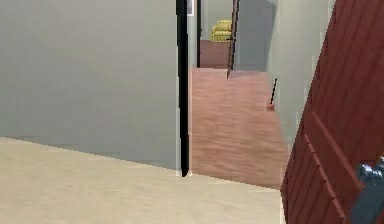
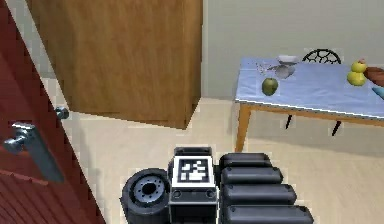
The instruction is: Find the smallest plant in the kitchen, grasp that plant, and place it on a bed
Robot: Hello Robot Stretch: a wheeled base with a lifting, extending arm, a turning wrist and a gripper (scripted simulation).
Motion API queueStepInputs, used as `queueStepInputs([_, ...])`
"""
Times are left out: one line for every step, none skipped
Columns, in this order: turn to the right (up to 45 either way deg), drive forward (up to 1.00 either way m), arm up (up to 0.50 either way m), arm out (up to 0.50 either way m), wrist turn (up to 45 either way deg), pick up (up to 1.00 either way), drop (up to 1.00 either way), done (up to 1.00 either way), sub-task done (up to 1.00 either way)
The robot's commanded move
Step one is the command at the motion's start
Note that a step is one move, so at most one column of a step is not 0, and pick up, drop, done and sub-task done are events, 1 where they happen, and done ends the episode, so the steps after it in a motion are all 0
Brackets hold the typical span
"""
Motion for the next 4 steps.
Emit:
queueStepInputs([12.0, 0.0, 0.0, 0.0, 0.0, 0.0, 0.0, 0.0, 0.0])
queueStepInputs([0.0, 1.0, 0.0, 0.0, 0.0, 0.0, 0.0, 0.0, 0.0])
queueStepInputs([15.0, 0.0, 0.0, 0.0, 0.0, 0.0, 0.0, 0.0, 0.0])
queueStepInputs([0.0, 0.2, 0.0, 0.0, 0.0, 0.0, 0.0, 0.0, 0.0])
